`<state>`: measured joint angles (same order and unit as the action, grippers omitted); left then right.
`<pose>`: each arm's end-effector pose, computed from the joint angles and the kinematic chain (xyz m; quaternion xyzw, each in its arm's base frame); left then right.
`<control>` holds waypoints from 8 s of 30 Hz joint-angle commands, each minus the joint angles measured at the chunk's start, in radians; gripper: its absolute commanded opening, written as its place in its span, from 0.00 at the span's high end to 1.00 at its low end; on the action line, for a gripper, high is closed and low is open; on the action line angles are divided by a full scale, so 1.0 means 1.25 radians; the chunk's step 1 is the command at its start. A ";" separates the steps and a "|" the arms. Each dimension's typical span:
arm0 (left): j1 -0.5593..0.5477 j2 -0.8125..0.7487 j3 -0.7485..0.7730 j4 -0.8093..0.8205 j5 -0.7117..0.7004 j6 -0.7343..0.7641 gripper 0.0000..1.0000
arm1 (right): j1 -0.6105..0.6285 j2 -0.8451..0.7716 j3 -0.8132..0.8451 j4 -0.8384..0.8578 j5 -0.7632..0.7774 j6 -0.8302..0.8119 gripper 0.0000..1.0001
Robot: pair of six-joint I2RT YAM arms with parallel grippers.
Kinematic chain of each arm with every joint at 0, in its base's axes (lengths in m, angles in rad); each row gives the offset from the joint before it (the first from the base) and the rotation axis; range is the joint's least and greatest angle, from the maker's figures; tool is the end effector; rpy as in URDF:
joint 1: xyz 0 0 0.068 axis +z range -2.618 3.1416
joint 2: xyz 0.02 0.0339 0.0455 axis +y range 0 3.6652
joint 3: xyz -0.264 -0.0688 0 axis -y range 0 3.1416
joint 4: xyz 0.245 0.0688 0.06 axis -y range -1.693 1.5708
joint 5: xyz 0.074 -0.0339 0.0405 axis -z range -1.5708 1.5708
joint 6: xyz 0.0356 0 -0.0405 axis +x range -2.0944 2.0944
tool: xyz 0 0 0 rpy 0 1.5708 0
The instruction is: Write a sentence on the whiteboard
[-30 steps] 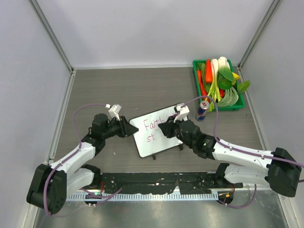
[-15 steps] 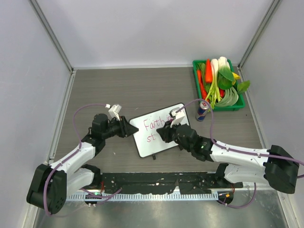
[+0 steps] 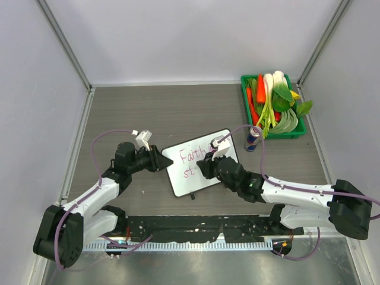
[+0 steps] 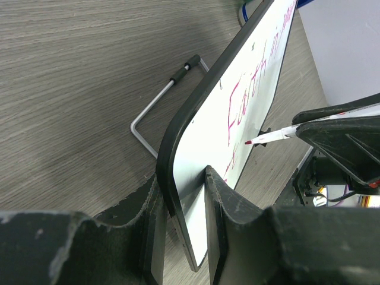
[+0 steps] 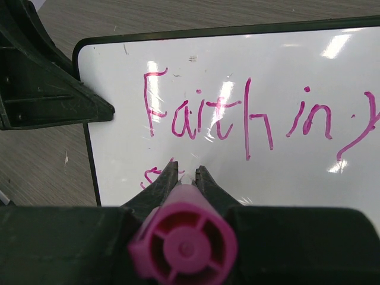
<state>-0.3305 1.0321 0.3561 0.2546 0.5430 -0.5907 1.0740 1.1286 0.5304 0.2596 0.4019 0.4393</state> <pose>0.1913 -0.0851 0.1909 0.0396 0.8207 -0.4344 0.3690 0.1285 0.2078 0.2283 -0.1400 0.7958 0.2703 0.5236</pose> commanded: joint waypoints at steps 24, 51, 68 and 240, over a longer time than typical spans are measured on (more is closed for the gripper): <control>0.005 0.006 -0.010 -0.016 -0.048 0.055 1.00 | 0.002 0.003 0.010 -0.035 0.052 0.002 0.99; 0.004 0.008 -0.010 -0.016 -0.047 0.055 1.00 | 0.007 0.006 -0.010 -0.043 0.031 0.020 0.99; 0.005 0.008 -0.010 -0.016 -0.045 0.054 1.00 | 0.005 0.030 0.044 -0.019 0.076 0.003 0.98; 0.005 0.011 -0.008 -0.017 -0.045 0.054 1.00 | -0.047 -0.011 0.085 -0.091 0.081 -0.021 0.99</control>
<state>-0.3305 1.0321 0.3561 0.2546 0.5430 -0.5903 1.0233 1.1007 0.6106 0.0910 0.4957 0.4164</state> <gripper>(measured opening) 0.307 0.200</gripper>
